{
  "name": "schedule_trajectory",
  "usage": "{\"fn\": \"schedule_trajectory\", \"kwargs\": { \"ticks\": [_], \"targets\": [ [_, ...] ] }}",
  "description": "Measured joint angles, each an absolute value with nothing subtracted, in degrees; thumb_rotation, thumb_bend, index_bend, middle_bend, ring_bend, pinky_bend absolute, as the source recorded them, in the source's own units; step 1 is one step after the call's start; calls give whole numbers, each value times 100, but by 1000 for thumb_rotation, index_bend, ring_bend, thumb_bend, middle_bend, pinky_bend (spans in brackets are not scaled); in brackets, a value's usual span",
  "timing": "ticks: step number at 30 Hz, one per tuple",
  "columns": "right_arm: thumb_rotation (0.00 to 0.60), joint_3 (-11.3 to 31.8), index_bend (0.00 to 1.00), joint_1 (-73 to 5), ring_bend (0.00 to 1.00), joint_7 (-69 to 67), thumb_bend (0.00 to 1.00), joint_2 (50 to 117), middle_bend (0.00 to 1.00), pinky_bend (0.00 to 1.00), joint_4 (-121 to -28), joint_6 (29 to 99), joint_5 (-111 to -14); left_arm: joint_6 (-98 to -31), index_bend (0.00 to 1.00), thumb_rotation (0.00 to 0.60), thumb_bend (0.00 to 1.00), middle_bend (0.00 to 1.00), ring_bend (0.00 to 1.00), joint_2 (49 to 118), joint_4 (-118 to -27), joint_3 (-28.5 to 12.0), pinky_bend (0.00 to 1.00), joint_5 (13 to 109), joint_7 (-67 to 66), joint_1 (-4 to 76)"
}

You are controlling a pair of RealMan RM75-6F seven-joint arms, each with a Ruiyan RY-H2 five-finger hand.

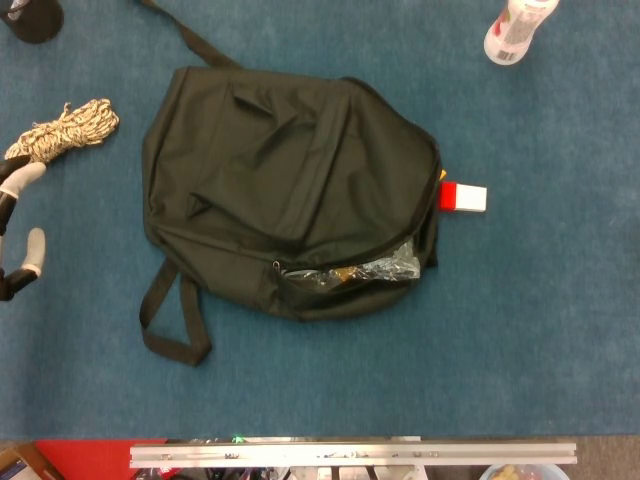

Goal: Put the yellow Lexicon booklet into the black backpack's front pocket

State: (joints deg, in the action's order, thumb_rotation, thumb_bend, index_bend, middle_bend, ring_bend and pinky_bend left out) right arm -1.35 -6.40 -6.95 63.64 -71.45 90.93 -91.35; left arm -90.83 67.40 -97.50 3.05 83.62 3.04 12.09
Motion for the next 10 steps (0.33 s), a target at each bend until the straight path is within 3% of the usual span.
{"fn": "schedule_trajectory", "kwargs": {
  "ticks": [10],
  "targets": [
    [600,-123,300,-716,235,-625,157,6424,406,414,-7258,8991,-9350,-8957,189,600,463,162,63,6715,-9710,225,115,8430,206,1054]
  ]
}}
